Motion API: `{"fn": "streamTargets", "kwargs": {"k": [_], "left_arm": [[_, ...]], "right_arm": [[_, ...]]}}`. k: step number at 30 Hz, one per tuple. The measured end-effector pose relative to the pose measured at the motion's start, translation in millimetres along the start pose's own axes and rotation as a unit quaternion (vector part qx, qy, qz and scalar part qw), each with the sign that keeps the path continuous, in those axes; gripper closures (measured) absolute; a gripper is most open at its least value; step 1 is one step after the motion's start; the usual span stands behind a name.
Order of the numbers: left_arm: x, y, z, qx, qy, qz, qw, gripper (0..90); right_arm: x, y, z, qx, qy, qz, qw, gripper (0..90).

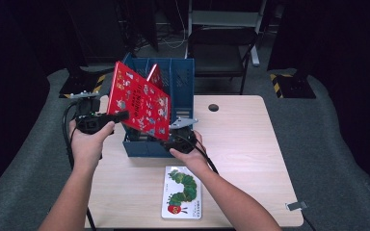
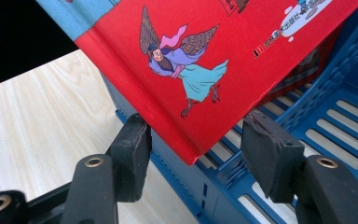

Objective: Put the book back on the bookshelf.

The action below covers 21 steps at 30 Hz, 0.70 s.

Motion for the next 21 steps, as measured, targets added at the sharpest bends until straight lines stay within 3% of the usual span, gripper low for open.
{"fn": "streamTargets", "kwargs": {"k": [10, 16, 21], "left_arm": [[-3.6, -0.1, 1.5, 0.003, -0.002, -0.002, 1.0000, 72.6], [-7.1, -1.5, 4.2, 0.011, -0.018, 0.000, 0.9998, 72.5], [-6.7, -1.6, 5.1, 0.010, -0.014, -0.003, 0.9998, 72.9]], "right_arm": [[3.5, -4.4, 5.2, -0.012, -0.002, -0.006, 0.9999, 42.2], [3.3, -7.6, 8.1, -0.020, 0.002, -0.010, 0.9997, 41.9], [4.9, -10.2, 6.0, -0.021, 0.010, -0.013, 0.9996, 41.3]]}}
Point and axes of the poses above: each handheld gripper's, and its own axes: y roughly backward along the jaws, x roughly out of its top, z roughly to its right, the point moved 9 cm from there along -y, roughly forward along the jaws, and after that the axes turned 1 degree about z, right-handed, at the moved point
